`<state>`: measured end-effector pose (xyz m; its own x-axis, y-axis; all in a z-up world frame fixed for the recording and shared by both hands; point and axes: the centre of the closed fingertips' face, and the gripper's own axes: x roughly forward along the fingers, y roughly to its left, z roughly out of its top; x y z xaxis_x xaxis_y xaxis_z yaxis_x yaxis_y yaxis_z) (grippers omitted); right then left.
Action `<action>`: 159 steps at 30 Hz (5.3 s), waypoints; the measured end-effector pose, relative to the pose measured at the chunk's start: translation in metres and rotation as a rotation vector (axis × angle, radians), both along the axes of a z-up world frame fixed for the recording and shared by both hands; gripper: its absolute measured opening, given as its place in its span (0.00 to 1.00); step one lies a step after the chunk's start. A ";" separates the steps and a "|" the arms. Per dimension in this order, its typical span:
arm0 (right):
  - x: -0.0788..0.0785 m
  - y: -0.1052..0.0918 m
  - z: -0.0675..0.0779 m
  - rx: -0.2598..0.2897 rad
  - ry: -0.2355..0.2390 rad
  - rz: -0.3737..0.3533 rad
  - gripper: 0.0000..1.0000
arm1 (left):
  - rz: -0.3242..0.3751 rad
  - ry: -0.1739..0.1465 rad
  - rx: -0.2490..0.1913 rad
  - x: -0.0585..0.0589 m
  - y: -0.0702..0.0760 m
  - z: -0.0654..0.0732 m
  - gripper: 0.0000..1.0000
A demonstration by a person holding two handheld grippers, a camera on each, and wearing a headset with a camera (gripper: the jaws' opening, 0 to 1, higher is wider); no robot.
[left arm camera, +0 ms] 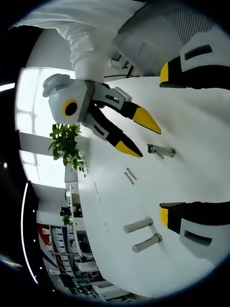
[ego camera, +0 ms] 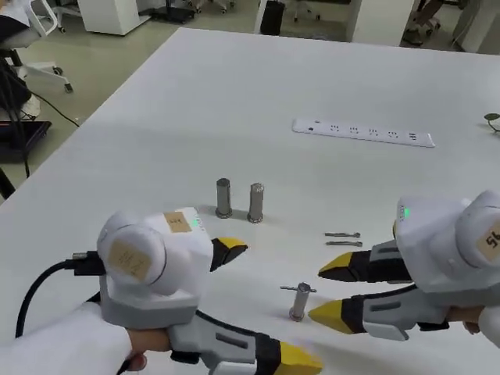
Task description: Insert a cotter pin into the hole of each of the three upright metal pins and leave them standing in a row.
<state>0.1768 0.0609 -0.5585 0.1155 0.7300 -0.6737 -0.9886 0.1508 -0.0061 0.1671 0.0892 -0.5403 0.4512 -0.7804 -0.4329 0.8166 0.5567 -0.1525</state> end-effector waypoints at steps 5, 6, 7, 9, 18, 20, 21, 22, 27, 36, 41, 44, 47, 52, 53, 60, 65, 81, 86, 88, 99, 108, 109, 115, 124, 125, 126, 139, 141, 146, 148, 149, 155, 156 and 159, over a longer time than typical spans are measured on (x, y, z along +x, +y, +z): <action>-0.001 0.004 -0.005 -0.017 0.010 0.015 0.27 | 0.006 0.002 0.024 -0.006 0.004 0.000 0.99; -0.001 0.005 -0.006 -0.017 0.011 0.017 0.27 | 0.016 0.004 0.030 -0.006 0.007 -0.002 0.99; -0.001 0.006 -0.006 -0.018 0.012 0.019 0.26 | 0.027 0.010 0.031 -0.006 0.010 -0.003 0.99; -0.001 0.008 -0.006 -0.019 0.013 0.025 0.25 | 0.029 0.014 0.030 -0.009 0.014 -0.004 0.99; 0.000 0.011 -0.010 -0.023 0.036 0.041 0.23 | 0.049 0.021 0.071 -0.011 0.030 -0.011 0.99; 0.000 0.013 -0.011 -0.021 0.043 0.043 0.22 | 0.056 0.017 0.082 -0.011 0.033 -0.013 0.99; 0.000 0.014 -0.011 -0.019 0.050 0.046 0.22 | 0.063 0.015 0.092 -0.010 0.036 -0.014 0.99; -0.001 0.015 -0.011 -0.017 0.057 0.049 0.22 | 0.066 0.020 0.096 -0.010 0.038 -0.015 0.99; -0.002 0.019 -0.014 -0.023 0.061 0.059 0.21 | 0.075 0.022 0.112 -0.009 0.045 -0.018 0.99; -0.004 0.025 -0.017 -0.034 0.066 0.074 0.13 | 0.116 -0.013 0.105 -0.002 0.054 -0.012 0.99; -0.003 0.023 -0.020 -0.049 0.064 0.076 0.09 | 0.129 -0.014 0.101 -0.001 0.058 -0.010 0.99; -0.002 0.022 -0.021 -0.052 0.059 0.074 0.05 | 0.155 -0.023 0.092 0.002 0.062 -0.008 0.99; -0.002 0.022 -0.021 -0.052 0.076 0.068 0.05 | 0.167 -0.015 0.075 0.002 0.064 -0.007 0.99; 0.002 0.020 -0.020 -0.081 0.031 0.067 0.04 | 0.162 -0.018 0.106 -0.001 0.072 -0.007 0.99; 0.004 0.021 -0.019 -0.084 0.014 0.076 0.04 | 0.157 -0.021 0.110 -0.002 0.073 -0.005 0.99; 0.022 0.035 -0.002 -0.058 -0.021 0.105 0.04 | 0.181 -0.030 0.113 -0.002 0.089 0.000 0.99; 0.035 0.050 0.002 -0.052 -0.026 0.117 0.04 | 0.197 -0.026 0.108 -0.001 0.093 0.000 0.99; 0.043 0.073 -0.016 -0.067 -0.001 0.156 0.04 | 0.222 -0.015 0.084 0.000 0.096 -0.001 0.99; 0.045 0.072 -0.020 -0.079 -0.006 0.152 0.04 | 0.225 -0.013 0.080 0.001 0.096 0.000 0.99; 0.045 0.072 -0.021 -0.082 -0.003 0.154 0.04 | 0.223 -0.011 0.081 0.001 0.096 0.000 0.99; 0.041 0.076 -0.021 -0.079 -0.029 0.196 0.04 | 0.222 -0.004 0.072 0.000 0.098 -0.001 0.99; 0.041 0.076 -0.012 -0.066 -0.043 0.170 0.18 | 0.228 -0.004 0.055 0.000 0.098 0.002 0.99; 0.041 0.075 -0.010 -0.074 -0.044 0.161 0.20 | 0.231 -0.005 0.051 0.001 0.099 0.003 0.99; 0.031 0.066 0.024 -0.011 -0.087 0.103 0.32 | 0.241 -0.008 0.016 0.000 0.099 0.013 0.99; 0.012 0.036 0.040 0.057 -0.074 -0.023 0.48 | 0.228 -0.015 -0.013 -0.001 0.095 0.025 0.99; 0.011 0.034 0.040 0.065 -0.070 -0.030 0.50 | 0.228 -0.015 -0.017 -0.001 0.094 0.026 0.99; 0.009 0.029 0.039 0.074 -0.061 -0.057 0.51 | 0.227 -0.016 -0.020 -0.001 0.094 0.026 0.99; -0.007 -0.017 0.041 0.147 0.007 -0.268 0.66 | 0.202 0.057 -0.024 -0.020 0.088 0.002 0.99; -0.009 -0.022 0.044 0.168 0.008 -0.302 0.69 | 0.199 0.066 -0.014 -0.020 0.089 -0.001 0.99; -0.013 -0.034 0.038 0.183 0.029 -0.363 0.74 | 0.206 0.062 -0.021 -0.019 0.092 0.001 0.99; -0.017 -0.037 0.032 0.168 0.042 -0.376 0.76 | 0.206 0.061 -0.024 -0.018 0.092 0.001 0.99; -0.019 -0.039 0.030 0.167 0.050 -0.382 0.78 | 0.199 0.064 -0.022 -0.017 0.091 0.001 0.99; -0.028 -0.044 0.028 0.214 0.104 -0.431 0.84 | 0.169 0.059 0.000 -0.011 0.087 0.003 0.99; -0.030 -0.046 0.026 0.219 0.127 -0.446 0.84 | 0.170 0.060 -0.004 -0.010 0.086 0.003 0.99; -0.031 -0.053 0.023 0.212 0.128 -0.463 0.85 | 0.154 0.065 -0.002 -0.009 0.083 0.003 0.99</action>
<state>0.1461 0.0074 -0.5354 0.3850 0.7438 -0.5465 -0.8089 0.5570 0.1882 0.1576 0.1723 -0.5378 0.5365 -0.7049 -0.4641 0.7098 0.6743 -0.2036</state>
